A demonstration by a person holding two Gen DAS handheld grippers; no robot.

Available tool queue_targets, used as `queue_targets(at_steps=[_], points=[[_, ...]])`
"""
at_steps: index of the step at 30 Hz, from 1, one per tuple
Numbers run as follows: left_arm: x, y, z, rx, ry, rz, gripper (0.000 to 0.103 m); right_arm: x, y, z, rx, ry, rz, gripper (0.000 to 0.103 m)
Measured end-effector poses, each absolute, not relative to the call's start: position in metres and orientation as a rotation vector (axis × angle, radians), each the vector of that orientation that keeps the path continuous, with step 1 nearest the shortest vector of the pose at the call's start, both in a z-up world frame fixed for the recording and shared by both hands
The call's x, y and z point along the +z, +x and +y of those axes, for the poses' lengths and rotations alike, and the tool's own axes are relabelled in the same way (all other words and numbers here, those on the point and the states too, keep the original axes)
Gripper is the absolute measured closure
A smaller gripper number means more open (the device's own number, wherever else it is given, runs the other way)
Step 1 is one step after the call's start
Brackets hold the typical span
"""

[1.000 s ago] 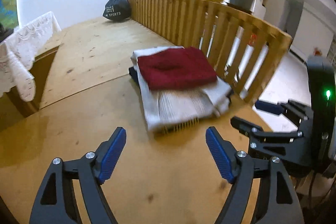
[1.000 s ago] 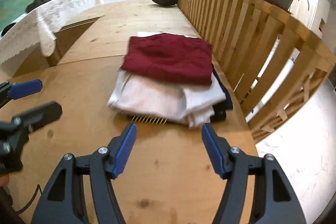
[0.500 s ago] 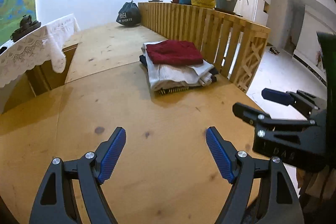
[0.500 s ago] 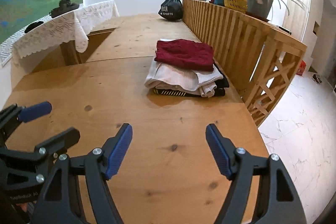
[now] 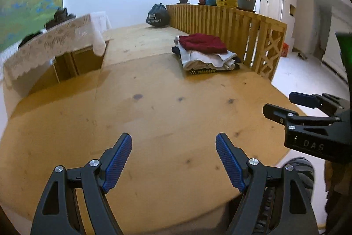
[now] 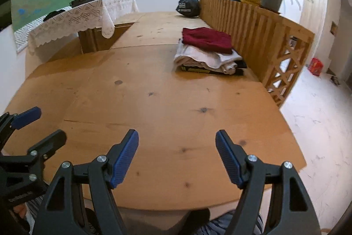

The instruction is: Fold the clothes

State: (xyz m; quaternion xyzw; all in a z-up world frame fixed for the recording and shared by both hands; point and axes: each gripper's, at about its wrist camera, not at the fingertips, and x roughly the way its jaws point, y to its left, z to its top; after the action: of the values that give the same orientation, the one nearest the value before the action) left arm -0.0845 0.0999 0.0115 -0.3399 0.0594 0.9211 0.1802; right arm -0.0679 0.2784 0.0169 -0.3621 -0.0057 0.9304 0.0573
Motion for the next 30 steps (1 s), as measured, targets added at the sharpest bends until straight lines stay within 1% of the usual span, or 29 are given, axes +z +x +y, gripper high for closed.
queue_targets(at_steps=[7, 15, 18, 25, 30], points=[[0.004, -0.062, 0.096, 2.563, -0.975, 0.151, 0.026, 0.015, -0.04, 0.266, 2.809, -1.084, -0.039, 0.031], [0.004, -0.042, 0.104, 2.542, -0.948, 0.181, 0.026, 0.012, -0.018, 0.258, 2.812, -1.06, -0.049, 0.03], [0.003, -0.038, 0.106, 2.545, -0.949, 0.177, 0.026, 0.011, -0.014, 0.26, 2.817, -1.062, -0.02, 0.028], [-0.001, -0.037, 0.114, 2.532, -0.982, 0.174, 0.026, 0.009, -0.009, 0.26, 2.811, -1.052, -0.047, 0.028], [0.0, -0.037, 0.113, 2.533, -0.983, 0.156, 0.026, 0.009, -0.008, 0.266, 2.811, -1.049, -0.023, 0.028]])
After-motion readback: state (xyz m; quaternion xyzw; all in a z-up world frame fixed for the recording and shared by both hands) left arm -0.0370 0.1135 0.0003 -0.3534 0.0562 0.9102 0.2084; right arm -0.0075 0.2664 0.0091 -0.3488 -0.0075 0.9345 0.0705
